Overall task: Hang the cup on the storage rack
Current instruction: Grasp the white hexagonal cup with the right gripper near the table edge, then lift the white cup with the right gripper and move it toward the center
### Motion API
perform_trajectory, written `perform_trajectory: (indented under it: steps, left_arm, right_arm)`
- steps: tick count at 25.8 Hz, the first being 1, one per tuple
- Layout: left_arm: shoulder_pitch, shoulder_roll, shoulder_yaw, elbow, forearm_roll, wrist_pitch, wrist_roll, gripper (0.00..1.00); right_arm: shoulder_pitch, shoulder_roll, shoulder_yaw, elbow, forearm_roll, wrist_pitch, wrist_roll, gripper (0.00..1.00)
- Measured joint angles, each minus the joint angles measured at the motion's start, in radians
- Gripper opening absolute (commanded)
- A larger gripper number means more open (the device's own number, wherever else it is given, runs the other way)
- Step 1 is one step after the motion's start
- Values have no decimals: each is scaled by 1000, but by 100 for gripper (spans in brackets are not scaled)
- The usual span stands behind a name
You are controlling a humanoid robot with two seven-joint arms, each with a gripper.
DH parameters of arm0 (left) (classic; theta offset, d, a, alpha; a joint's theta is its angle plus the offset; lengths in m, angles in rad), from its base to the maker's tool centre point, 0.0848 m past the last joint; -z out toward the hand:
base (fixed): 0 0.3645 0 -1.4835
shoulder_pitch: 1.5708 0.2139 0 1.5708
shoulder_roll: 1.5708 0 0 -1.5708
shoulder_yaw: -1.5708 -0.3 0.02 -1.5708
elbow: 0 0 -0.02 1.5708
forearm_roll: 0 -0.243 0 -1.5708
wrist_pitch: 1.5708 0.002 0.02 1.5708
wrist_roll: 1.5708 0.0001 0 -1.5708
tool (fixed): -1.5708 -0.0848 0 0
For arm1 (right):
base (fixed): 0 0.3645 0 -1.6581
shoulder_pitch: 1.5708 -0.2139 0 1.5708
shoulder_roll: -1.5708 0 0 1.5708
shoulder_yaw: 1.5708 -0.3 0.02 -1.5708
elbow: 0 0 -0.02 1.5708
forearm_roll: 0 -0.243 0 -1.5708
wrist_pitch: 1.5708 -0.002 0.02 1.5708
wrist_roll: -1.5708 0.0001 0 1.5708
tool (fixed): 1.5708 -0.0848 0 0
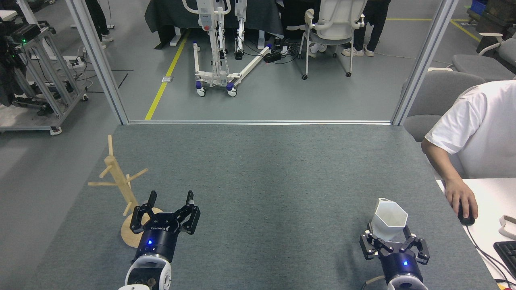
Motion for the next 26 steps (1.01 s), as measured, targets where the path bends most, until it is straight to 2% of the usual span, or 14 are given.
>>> perform_trajectory:
  steps: [12,26]
  left_arm:
    - [0,0,0,-6,0,1,0,99]
    - [2,-1,1,-7,0,-2,0,99]
  right_arm:
    - [-123,-15,0,148,0,3,4,99]
    - [-152,-21,0,161,-10,3,0,98]
